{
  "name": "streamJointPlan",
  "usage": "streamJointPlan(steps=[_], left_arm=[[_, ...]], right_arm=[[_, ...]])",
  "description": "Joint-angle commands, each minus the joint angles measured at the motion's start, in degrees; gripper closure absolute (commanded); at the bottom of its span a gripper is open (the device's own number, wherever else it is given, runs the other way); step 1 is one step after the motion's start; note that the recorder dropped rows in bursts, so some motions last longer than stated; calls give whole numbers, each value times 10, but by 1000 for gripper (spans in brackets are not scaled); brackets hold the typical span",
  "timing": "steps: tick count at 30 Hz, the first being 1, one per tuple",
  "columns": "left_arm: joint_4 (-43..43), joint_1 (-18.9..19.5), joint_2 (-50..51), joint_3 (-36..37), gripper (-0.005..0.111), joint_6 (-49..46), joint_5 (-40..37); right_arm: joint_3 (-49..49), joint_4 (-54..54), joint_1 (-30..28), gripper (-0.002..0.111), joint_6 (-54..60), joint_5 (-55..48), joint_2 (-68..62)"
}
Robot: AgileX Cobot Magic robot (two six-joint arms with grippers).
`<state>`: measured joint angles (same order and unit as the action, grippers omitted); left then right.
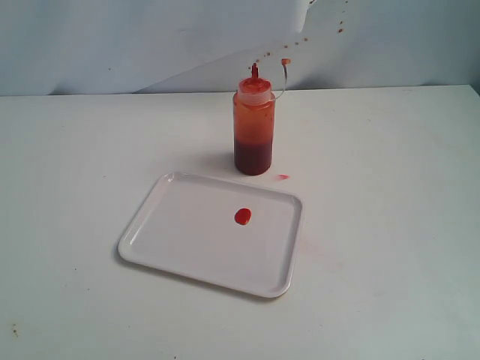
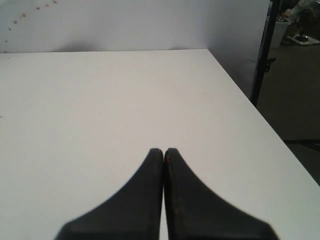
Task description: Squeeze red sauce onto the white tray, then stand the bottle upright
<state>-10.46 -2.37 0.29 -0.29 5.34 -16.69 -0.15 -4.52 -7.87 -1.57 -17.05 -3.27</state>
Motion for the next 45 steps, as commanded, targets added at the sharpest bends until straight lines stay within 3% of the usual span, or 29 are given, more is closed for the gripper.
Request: streamJointPlan(steps=[1,11,45], left_arm=[[0,1,-3,3,107,2,6],[0,1,-3,3,107,2,6],[0,1,-3,3,107,2,6]], right_arm=[[1,-5,25,108,-2,-20,33],[1,-15,97,108,-2,-25,33],[1,-2,85,108,-15,-25,33]])
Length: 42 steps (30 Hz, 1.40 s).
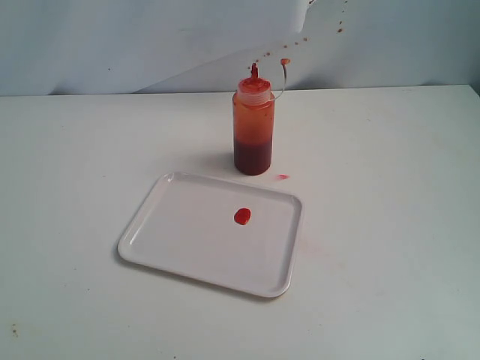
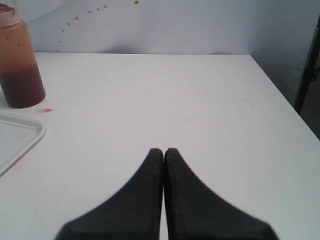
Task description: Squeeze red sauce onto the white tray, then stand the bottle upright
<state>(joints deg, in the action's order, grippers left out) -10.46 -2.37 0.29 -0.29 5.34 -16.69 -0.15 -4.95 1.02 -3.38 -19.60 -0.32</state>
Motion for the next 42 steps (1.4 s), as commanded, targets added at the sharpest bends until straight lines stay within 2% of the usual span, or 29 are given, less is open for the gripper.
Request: streamJointPlan(steps=[1,42], left_arm=[[0,1,-3,3,107,2,6],[0,1,-3,3,107,2,6]], right_arm=[[1,3,-4,108,3,1,3],[1,4,-22,108,1,1,3]])
